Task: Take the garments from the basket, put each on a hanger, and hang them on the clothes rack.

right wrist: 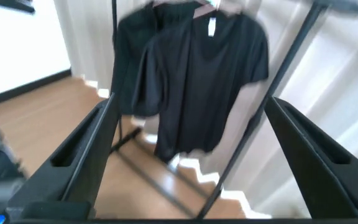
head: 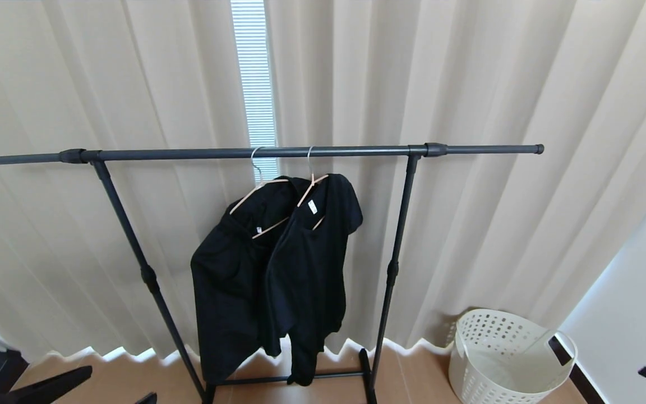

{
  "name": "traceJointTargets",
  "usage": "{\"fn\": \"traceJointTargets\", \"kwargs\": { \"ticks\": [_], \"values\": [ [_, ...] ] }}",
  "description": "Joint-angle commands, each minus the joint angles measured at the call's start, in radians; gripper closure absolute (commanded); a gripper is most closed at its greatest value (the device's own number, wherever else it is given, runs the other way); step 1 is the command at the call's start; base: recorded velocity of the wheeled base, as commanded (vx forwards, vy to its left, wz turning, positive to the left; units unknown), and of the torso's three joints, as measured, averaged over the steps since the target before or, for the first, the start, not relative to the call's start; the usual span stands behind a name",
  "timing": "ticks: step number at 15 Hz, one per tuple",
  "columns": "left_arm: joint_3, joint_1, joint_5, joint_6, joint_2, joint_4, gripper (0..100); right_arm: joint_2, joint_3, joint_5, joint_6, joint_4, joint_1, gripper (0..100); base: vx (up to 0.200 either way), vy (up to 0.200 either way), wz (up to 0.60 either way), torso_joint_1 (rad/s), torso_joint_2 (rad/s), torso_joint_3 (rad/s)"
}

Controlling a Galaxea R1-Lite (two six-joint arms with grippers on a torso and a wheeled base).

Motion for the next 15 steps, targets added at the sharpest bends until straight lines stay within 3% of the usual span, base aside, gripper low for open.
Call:
{"fn": "traceJointTargets", "kwargs": {
  "ticks": [1,4,5,6,9,12,15],
  "values": [
    [0.096,-0.004,-0.006,0.004,-0.124,0.000,0,-0.215,0.070,-0.052,0.000,0.086,0.000,0,0.000,0.000,0.00,0.000,0.00,0.000],
    [0.098,-0.017,-0.035,0.002,-0.206,0.052,0,-0.284,0.140,-0.085,0.000,0.089,0.000,0,0.000,0.000,0.00,0.000,0.00,0.000],
    [0.098,-0.040,-0.140,0.001,-0.355,0.242,0,-0.311,0.143,-0.107,0.003,0.091,0.000,0,0.000,0.000,0.00,0.000,0.00,0.000],
    [0.098,-0.043,-0.166,-0.001,-0.406,0.262,0,-0.317,0.143,-0.117,0.004,0.095,0.000,0,0.000,0.000,0.00,0.000,0.00,0.000],
    [0.098,-0.024,-0.163,0.002,-0.357,0.258,0,-0.330,0.143,-0.173,0.004,0.106,0.000,0,0.000,0.000,0.00,0.000,0.00,0.000],
    [0.098,0.134,-0.109,0.055,-0.361,0.287,0,-0.399,0.143,-0.248,0.001,0.126,-0.048,0,0.000,0.000,0.00,0.000,0.00,0.000],
    [0.098,0.315,-0.026,0.165,-0.579,0.311,0,-0.406,0.143,-0.252,-0.002,0.124,-0.166,0,0.000,0.000,0.00,0.000,0.00,0.000]
  ]
}}
